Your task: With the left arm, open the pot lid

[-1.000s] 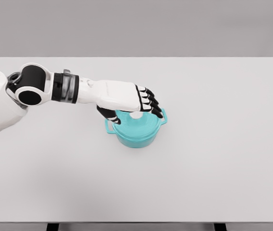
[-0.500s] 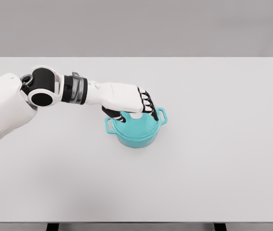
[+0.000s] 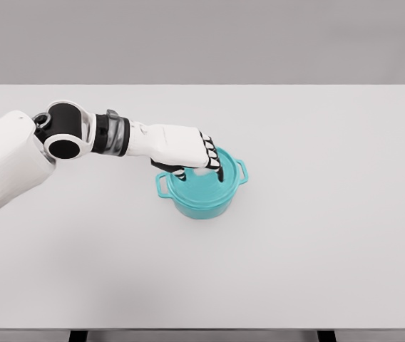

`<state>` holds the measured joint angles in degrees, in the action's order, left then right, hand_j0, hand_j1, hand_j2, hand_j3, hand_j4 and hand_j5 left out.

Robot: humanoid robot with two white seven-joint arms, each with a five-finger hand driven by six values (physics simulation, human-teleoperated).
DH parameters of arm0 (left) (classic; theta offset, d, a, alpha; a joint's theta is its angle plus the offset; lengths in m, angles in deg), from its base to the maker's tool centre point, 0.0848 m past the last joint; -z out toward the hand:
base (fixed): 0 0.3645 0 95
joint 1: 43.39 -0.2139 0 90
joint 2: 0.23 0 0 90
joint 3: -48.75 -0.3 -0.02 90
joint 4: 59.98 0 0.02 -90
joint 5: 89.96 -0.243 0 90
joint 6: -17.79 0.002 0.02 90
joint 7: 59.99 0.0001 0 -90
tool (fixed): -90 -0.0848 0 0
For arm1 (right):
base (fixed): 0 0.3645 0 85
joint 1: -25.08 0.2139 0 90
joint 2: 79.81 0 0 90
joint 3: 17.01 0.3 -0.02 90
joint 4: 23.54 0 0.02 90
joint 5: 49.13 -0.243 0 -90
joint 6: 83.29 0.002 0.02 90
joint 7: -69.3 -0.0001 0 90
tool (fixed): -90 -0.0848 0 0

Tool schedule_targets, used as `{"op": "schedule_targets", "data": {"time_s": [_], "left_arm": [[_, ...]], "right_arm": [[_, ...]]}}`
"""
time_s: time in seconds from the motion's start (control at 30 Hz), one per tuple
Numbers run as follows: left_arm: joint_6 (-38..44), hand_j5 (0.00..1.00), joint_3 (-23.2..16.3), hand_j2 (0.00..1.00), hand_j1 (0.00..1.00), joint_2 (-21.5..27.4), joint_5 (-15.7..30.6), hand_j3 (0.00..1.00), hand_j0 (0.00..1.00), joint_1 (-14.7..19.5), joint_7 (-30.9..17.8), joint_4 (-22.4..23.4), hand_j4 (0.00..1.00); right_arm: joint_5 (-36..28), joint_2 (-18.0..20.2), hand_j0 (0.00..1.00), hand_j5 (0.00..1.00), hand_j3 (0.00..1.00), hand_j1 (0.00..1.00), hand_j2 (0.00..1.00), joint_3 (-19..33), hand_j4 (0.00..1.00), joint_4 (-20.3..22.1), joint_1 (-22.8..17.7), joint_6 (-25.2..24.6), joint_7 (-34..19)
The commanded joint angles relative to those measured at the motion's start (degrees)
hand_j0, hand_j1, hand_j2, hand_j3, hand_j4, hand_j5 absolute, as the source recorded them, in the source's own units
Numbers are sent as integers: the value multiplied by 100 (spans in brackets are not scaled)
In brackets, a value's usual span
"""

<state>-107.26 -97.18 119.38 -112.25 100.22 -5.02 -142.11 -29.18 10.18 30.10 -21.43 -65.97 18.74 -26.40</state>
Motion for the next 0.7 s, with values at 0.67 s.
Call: {"op": "schedule_targets", "data": {"time_s": [0.67], "left_arm": [[5, 45, 600, 45, 45, 1222, 14, 45, 45, 53, 3, 13, 45]], "right_arm": [[0, 1, 100, 100, 100, 100, 100, 0, 100, 1, 0, 1, -1]]}}
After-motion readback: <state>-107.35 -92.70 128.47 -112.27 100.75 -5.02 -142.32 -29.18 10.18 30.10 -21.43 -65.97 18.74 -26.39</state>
